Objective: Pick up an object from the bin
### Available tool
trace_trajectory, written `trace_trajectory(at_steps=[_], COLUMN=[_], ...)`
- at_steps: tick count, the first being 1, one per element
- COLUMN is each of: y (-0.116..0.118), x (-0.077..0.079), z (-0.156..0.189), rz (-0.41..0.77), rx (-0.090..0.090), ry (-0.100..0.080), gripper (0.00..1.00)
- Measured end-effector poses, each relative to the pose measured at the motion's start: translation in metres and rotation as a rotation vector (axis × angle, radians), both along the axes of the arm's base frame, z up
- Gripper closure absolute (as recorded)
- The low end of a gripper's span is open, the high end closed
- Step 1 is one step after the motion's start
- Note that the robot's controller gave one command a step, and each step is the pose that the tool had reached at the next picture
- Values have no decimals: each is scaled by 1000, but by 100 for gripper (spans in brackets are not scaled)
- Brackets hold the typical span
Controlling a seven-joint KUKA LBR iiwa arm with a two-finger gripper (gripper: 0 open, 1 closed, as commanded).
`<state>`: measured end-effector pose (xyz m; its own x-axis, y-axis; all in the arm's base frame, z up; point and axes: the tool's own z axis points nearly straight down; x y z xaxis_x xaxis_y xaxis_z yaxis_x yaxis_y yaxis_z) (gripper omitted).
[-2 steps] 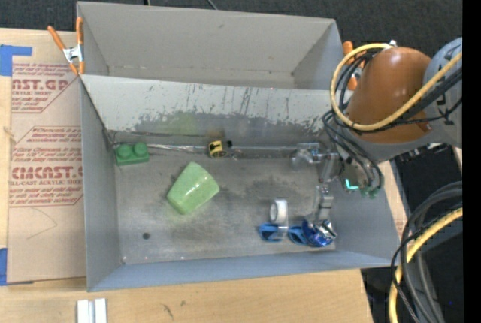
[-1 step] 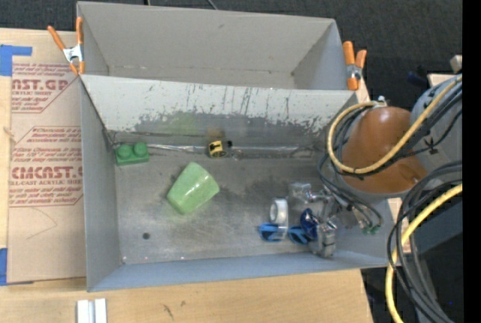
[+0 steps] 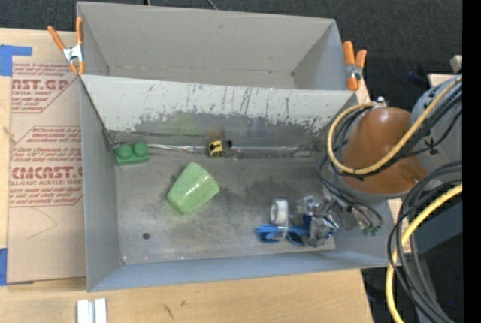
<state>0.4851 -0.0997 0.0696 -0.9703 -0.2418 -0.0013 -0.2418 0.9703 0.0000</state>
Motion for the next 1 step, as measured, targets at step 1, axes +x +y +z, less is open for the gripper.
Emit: trace_trajectory(at_steps=[1], y=[6], x=[11], z=[173], rz=[42], rx=[-2], ry=[-8], gripper=[100])
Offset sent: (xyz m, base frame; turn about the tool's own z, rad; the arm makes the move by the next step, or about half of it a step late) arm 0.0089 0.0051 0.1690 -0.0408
